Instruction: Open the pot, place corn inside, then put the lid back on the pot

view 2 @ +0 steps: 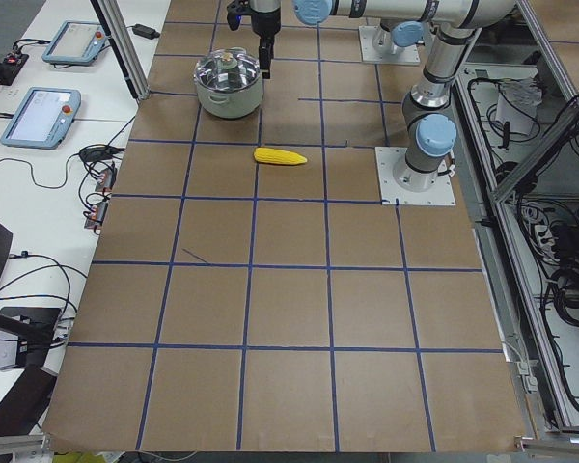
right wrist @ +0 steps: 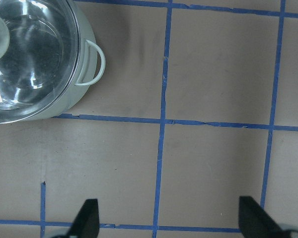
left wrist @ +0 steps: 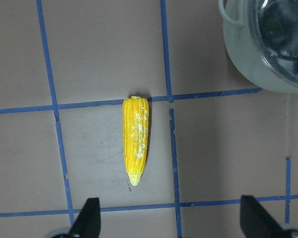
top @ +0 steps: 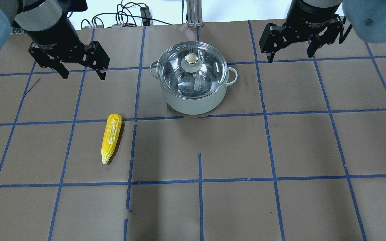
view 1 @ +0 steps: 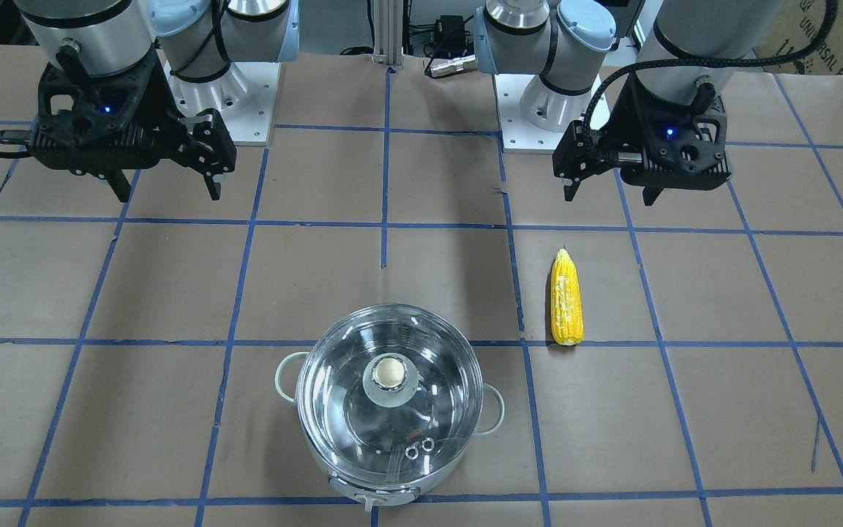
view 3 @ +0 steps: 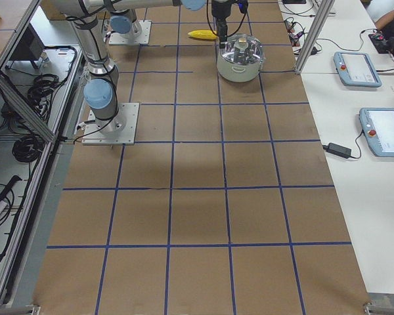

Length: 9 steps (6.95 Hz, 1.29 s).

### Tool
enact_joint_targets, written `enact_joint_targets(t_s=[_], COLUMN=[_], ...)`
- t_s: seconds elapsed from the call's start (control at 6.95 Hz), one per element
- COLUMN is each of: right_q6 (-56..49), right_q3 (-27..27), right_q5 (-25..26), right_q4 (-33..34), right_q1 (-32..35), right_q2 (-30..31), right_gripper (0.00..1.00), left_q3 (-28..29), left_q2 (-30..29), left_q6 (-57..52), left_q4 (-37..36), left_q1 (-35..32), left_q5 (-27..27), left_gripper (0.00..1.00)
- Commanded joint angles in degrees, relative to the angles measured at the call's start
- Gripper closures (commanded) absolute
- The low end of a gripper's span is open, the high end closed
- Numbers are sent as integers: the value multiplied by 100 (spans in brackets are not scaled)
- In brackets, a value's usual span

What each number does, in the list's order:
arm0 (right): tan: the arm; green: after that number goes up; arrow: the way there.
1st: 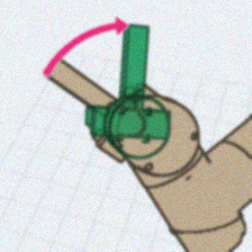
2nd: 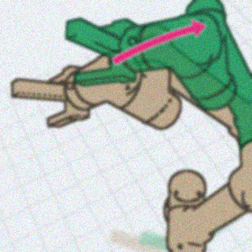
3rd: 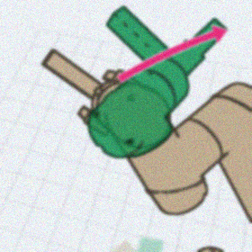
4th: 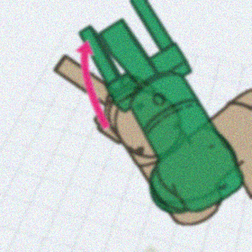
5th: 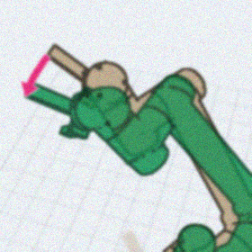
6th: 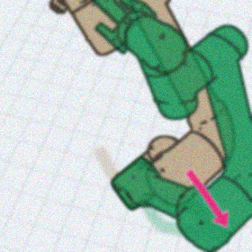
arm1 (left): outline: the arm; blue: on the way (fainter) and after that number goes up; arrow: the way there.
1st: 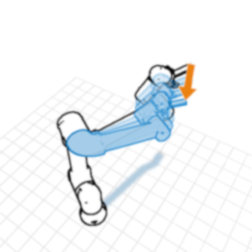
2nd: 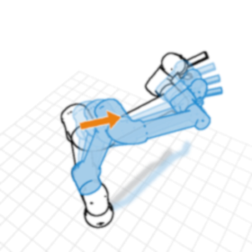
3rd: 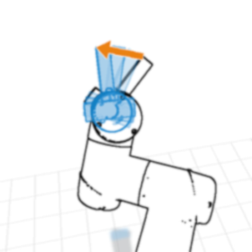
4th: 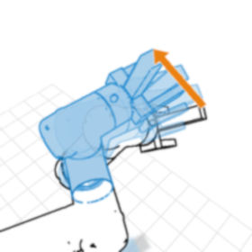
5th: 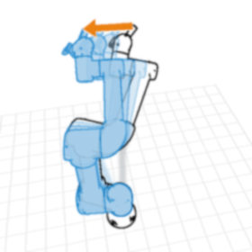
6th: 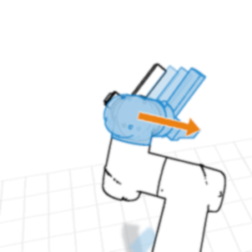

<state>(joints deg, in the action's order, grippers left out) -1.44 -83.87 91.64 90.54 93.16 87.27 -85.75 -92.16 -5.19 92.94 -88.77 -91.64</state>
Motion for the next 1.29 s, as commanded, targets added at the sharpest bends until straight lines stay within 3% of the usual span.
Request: enact_joint_targets(t_s=[0.0, 1.15], right_q6=[-32, 38], right_q3=[-259, -279], right_q5=[-119, -102], right_q4=[25, 61], right_q1=[1, 1], right_q2=[279, 255], right_gripper=[1, 1], left_q3=[-29, -73], left_q2=[14, 58], left_q6=[0, 150], left_q4=[-4, -22], left_q1=[0, -9], left_q5=[-11, -38], left_gripper=[0, 0])
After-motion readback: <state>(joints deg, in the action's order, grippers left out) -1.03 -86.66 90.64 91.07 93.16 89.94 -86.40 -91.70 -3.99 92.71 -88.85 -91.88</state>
